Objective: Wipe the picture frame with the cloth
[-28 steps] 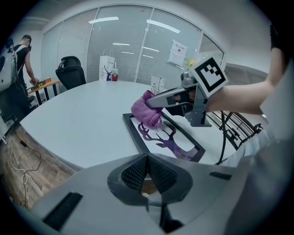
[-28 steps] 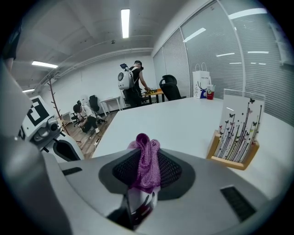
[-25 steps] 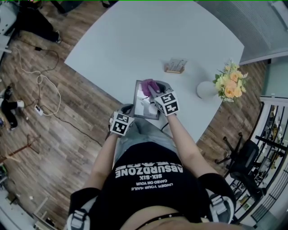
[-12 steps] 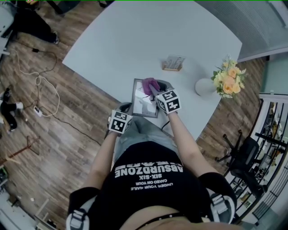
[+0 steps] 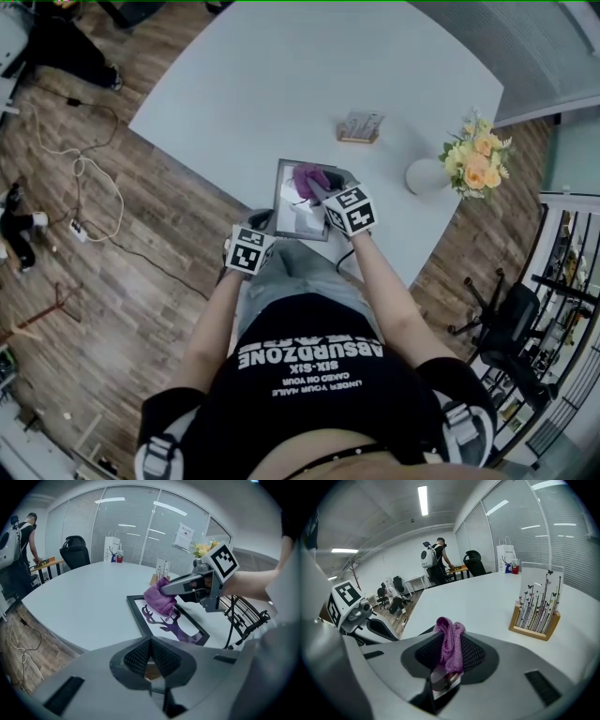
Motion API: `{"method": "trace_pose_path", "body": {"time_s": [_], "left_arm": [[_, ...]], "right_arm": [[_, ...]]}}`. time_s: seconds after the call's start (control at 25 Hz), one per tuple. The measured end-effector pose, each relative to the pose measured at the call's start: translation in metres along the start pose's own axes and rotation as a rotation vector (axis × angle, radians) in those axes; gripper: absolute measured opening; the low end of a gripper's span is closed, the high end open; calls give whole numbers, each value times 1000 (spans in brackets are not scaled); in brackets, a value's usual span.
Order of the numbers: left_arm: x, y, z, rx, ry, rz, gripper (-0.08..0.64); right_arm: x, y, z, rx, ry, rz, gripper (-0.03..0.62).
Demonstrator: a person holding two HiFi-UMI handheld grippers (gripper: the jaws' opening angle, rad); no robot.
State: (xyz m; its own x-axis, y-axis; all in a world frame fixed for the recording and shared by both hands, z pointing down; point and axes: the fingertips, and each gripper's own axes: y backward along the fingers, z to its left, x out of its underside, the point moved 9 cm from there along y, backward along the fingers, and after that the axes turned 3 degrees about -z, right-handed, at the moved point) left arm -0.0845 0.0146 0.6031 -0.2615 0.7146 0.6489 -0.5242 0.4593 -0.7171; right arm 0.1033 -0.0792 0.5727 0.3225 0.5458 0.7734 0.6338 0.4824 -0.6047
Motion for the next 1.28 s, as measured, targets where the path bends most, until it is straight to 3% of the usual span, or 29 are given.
{"method": "trace_pose_path", "body": {"time_s": [0.6,1.28], "left_arm": [[1,0,-1,-13,6,-8,15],[2,1,-2,-28,19,-24,16]], "right_arm": [[12,11,27,-85,53,45,103],[33,28,70,-294,51,154,102]]}}
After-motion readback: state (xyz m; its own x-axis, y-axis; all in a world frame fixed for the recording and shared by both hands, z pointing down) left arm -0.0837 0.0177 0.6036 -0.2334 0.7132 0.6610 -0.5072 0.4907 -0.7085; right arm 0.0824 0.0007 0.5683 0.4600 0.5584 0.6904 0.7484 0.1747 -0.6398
